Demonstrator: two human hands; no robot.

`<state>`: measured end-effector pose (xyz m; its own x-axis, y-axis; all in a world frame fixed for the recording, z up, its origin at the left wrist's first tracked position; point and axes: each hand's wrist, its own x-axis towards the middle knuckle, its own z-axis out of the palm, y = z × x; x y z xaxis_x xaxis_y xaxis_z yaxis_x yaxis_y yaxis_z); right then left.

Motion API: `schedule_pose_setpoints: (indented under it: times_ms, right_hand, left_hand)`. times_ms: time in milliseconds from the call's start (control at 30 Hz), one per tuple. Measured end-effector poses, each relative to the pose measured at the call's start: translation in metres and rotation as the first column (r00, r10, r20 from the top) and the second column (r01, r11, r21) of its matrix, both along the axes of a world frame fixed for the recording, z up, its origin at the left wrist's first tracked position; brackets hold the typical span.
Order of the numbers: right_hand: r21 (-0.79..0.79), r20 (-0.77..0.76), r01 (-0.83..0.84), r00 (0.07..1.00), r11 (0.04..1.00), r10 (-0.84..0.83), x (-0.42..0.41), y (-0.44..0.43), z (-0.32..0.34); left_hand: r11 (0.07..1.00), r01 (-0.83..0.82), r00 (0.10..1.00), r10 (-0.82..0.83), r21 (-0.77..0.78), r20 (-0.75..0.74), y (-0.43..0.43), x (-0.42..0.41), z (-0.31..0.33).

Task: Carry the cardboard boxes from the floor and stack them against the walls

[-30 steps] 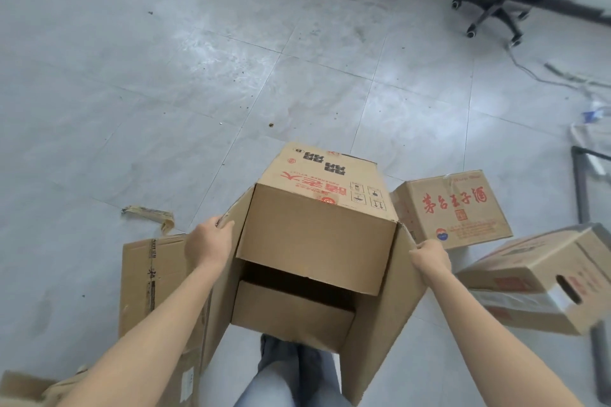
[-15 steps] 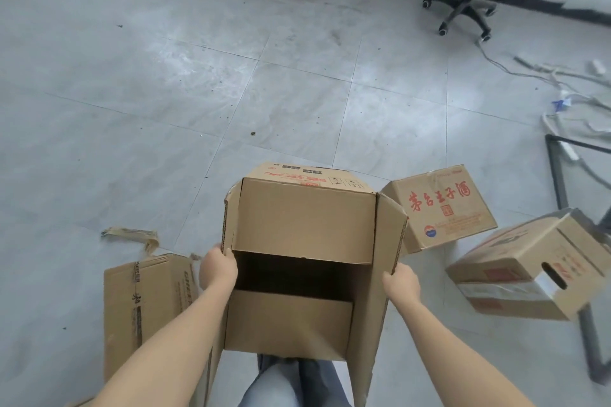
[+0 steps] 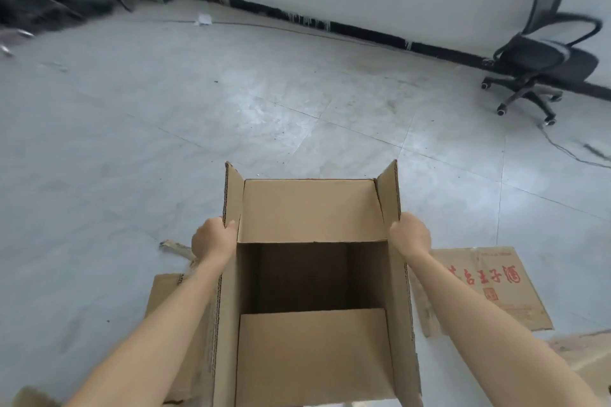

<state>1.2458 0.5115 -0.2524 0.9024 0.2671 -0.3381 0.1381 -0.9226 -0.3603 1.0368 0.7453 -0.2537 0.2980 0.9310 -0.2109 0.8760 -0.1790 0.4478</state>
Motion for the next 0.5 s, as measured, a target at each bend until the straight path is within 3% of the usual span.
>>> schedule_pose_setpoints:
  times_ms: [133,233,400,500]
  right_hand:
    - [0.061,0.096,-0.221,0.972,0.973,0.215,0.008,0.032,0.037]
    - [0.088,0.182,-0.454,0.882,0.887,0.434,0.002,0.044,0.062]
    - [0.064,0.324,-0.796,0.586,0.601,0.743,-0.041,0.045,0.111]
    - [0.06,0.39,-0.918,0.383,0.392,0.837,-0.095,0.041,0.136]
  left_hand:
    - [0.977,-0.213,0.977,0.212,0.029,0.032,-0.02,-0.035,0.025]
    - [0.894,-0.445,0.893,0.438,0.052,0.101,-0.061,-0.072,0.04]
    - [0.644,-0.763,0.637,0.735,0.057,0.232,-0.181,-0.139,0.066]
    - [0.474,-0.878,0.463,0.815,0.057,0.347,-0.259,-0.182,0.083]
